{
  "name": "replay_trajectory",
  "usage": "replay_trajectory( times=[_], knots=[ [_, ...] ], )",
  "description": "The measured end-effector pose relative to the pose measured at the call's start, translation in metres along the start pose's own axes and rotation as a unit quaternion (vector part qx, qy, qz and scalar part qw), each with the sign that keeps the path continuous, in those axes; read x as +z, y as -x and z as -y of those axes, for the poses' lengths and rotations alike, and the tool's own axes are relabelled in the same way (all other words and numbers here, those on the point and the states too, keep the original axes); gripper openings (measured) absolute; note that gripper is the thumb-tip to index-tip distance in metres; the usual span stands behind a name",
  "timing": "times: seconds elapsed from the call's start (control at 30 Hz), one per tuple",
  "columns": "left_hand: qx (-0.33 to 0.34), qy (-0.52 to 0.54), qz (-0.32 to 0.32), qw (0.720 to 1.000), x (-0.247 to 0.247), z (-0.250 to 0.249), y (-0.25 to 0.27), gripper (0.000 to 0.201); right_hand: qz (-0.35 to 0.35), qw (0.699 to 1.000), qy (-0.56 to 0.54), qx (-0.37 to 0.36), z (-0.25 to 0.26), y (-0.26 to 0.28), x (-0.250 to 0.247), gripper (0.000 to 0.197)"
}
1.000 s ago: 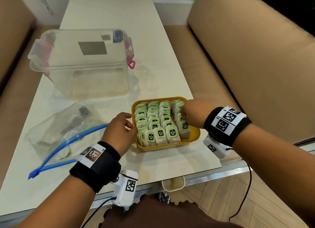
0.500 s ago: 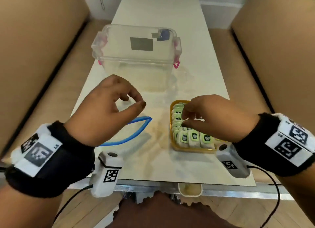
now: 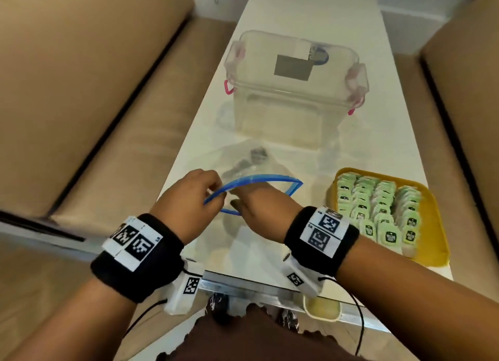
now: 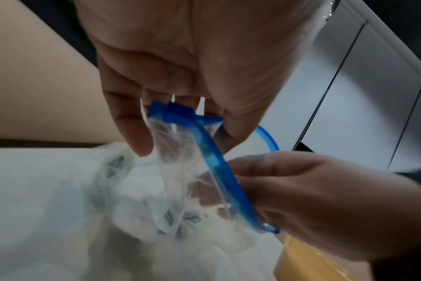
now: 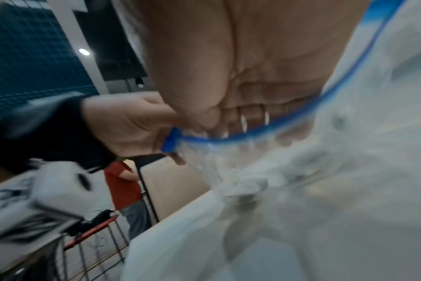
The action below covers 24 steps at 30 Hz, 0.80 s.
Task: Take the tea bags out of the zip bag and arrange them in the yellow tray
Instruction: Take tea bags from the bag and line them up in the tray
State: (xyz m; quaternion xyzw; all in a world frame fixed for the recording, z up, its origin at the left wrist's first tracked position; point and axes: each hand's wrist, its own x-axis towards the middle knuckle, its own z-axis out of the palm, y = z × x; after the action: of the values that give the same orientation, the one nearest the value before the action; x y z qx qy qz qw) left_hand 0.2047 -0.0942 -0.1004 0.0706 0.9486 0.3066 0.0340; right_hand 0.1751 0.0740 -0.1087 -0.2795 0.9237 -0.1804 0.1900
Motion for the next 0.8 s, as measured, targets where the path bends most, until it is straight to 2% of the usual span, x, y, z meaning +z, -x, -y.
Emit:
replay_trajectory(
  times=[0.07,0.13,0.27,0.37,0.5,0.63,0.73,0.8],
  knots=[
    [0.021,0.026,0.004,0.999,0.001,0.001,0.0,0.011,0.03,0.997,0.051,0.049,0.0,-0.023,0.002,0.027],
    [0.032,0.038,0.018,0.999,0.002,0.002,0.001,0.01,0.097,0.984,0.101,0.108,-0.003,-0.046,0.003,0.033],
    [0.041,0.047,0.037,0.997,0.001,0.01,-0.001,0.004,0.164,0.973,0.079,0.141,-0.004,-0.068,0.007,0.03],
    [0.046,0.048,0.036,0.997,-0.001,0.014,-0.004,0.006,0.137,0.968,0.106,0.183,-0.004,-0.075,0.013,0.029],
    [0.049,0.047,0.037,0.997,-0.004,0.018,-0.007,0.005,0.073,0.974,0.101,0.187,0.001,-0.082,0.015,0.023],
    [0.054,0.055,0.038,0.996,-0.008,0.02,-0.012,0.008,0.069,0.978,0.051,0.188,0.003,-0.08,0.012,0.022],
    [0.051,0.064,0.036,0.996,-0.011,0.022,-0.016,0.006,0.077,0.974,0.057,0.205,0.003,-0.077,0.01,0.01],
    [0.052,0.058,0.031,0.996,-0.013,0.024,-0.019,0.005,0.073,0.973,0.058,0.212,0.004,-0.073,0.007,0.012]
  ],
)
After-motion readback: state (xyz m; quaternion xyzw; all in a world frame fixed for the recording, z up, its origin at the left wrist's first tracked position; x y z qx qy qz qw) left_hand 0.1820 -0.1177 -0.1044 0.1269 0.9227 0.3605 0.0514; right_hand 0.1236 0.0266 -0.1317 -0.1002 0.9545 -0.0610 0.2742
